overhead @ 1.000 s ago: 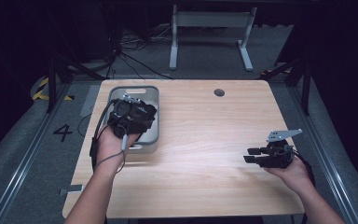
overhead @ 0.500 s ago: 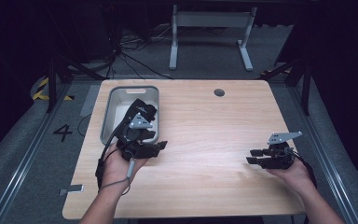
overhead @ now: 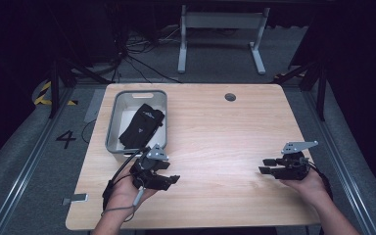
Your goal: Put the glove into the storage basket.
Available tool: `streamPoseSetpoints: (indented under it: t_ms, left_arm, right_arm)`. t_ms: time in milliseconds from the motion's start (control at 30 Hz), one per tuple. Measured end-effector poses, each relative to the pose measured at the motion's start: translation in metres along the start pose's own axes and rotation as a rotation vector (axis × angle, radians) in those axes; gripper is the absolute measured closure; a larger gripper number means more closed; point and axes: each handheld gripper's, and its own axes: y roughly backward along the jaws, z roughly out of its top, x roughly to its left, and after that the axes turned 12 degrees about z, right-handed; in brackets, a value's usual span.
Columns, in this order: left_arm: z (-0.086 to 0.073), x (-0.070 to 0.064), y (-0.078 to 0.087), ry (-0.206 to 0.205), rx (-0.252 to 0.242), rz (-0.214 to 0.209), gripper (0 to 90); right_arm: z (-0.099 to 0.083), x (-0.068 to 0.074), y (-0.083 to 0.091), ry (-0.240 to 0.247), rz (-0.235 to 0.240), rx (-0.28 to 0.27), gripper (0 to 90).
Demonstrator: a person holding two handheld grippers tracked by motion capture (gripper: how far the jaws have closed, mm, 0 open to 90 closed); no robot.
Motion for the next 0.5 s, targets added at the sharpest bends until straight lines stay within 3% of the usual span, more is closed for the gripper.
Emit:
streamPoseSetpoints:
  t_ms: [100,200,333,500]
  left_arm:
    - [-0.006,0.005,-0.012,0.007,0.064,0.017,43.6]
    - [-0.011,0.007,-0.023,-0.015,0.105,-0.006,43.5]
    - [-0.016,0.008,-0.030,0.004,0.093,-0.027,43.3]
    - [-0.025,0.007,-0.036,0.037,0.076,0.015,41.5]
  right_arm:
    - [-0.001,0.000,0.000,-0.004,-0.004,-0.003,57.3]
    - [-0.002,-0.001,-0.001,-0.004,-0.013,0.002,57.1]
    - [-0.004,-0.004,-0.003,-0.005,-0.024,0.013,57.0]
    - [-0.005,-0.007,-0.003,-0.005,-0.049,0.006,56.0]
